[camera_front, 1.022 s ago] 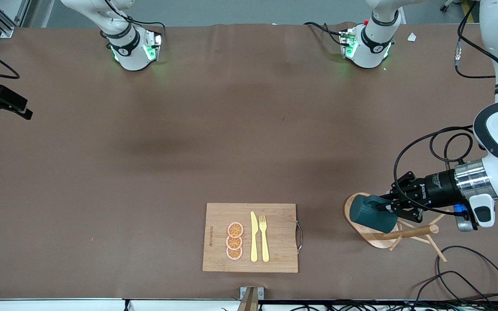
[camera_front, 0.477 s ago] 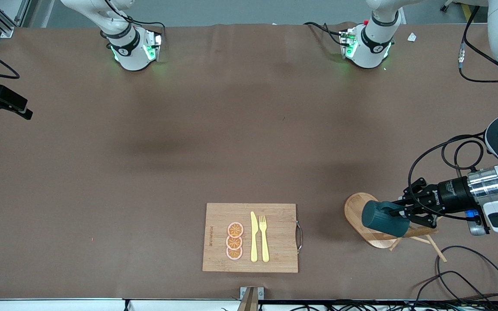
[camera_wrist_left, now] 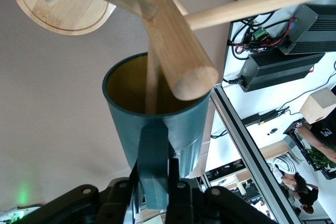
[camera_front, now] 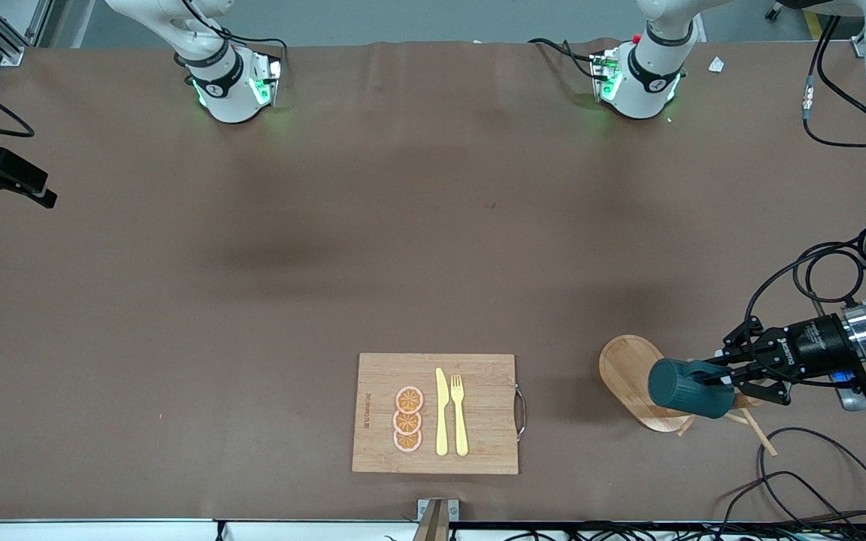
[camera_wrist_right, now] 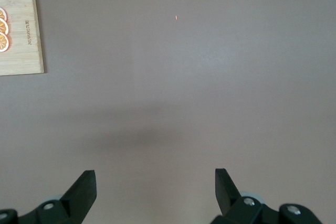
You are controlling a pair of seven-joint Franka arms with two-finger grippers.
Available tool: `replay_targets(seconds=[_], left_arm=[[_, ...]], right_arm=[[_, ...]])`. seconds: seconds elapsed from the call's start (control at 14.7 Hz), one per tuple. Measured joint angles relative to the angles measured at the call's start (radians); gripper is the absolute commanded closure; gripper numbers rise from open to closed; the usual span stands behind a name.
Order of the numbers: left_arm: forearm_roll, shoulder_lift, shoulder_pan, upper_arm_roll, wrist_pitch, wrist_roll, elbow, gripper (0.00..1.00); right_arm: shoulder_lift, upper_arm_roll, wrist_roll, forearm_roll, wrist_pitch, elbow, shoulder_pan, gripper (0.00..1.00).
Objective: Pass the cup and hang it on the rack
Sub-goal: 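Hook the mug handle onto a rack peg with the left gripper, then open the left gripper and draw it back from the mug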
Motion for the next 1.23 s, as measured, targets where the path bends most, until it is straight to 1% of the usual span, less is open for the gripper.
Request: replay_targets(seconds=[0.61,1.02,1.09,1.16,1.23], left_arm=[[-0.034,0.037,0.023,-0.001,0.0,0.039,-0.001,1.0],[-0.056,0.054,0.03,-0.001,0.0,0.039,-0.002,0.92],[-0.056,0.058,0.033,-0.001,0.0,0.039,-0.002,0.86],[-0.057,0.062,0.034,-0.001,0.0,0.039,-0.002,0.7],[-0.057,0.066,0.035,-0.001,0.0,0.039,-0.002,0.51]], right_arm=[[0.0,0.0,0.0,0.0,0.0,0.0,0.0,0.0],[0.0,0.0,0.0,0.0,0.0,0.0,0.0,0.0],[0.0,0.0,0.0,0.0,0.0,0.0,0.0,0.0],[0.0,0.0,0.0,0.0,0.0,0.0,0.0,0.0],[0.0,0.0,0.0,0.0,0.0,0.0,0.0,0.0]])
